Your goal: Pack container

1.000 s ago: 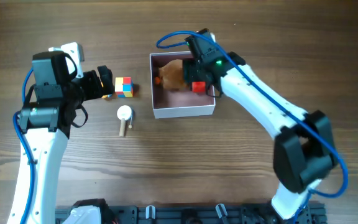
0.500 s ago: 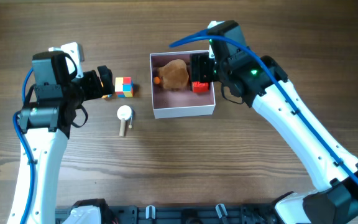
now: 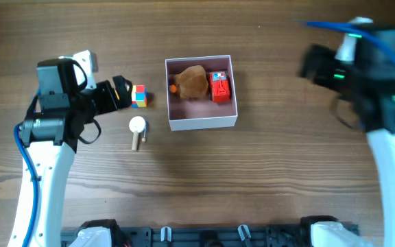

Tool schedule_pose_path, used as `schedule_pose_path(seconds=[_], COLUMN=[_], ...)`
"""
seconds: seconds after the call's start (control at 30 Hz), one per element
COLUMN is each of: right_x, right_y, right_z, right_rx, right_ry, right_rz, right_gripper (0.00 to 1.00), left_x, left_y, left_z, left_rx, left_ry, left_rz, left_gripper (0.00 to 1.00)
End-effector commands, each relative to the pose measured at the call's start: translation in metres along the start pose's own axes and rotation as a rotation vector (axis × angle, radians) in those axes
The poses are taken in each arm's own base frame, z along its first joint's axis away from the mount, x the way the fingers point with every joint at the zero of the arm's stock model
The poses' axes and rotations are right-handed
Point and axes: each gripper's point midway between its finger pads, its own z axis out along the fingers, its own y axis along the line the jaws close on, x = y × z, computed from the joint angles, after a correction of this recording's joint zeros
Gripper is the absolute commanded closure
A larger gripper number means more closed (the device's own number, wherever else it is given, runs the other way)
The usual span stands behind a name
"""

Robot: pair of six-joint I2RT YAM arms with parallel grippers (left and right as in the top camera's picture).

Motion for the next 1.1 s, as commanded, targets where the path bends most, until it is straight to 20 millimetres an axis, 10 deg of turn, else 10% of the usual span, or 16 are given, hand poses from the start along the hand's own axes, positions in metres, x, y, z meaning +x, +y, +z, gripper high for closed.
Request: schedule_pose_path(seconds=[0.0, 0.47, 1.07], right_x=[-0.005, 0.008, 0.013], right_y=[-0.037, -0.069, -0.07], right_z=[-0.017, 0.002, 0.002], right_rx=[0.031, 0.093, 0.098], right_ry=[-0.01, 0.071, 0.092], right_rz=[0.12, 0.206, 0.207], right_gripper=[0.0, 0.0, 0.0], left_x=[-0.006, -0.022, -0.018], left_y=[-0.015, 0.048, 0.019], left_z=[-0.005, 0.025, 0.148], left_rx=[0.079, -0.364, -0.345], left_ry=[-0.006, 0.081, 0.218], left_rz=[-0.045, -0.072, 0.109], left_gripper=[0.0, 0.0, 0.11])
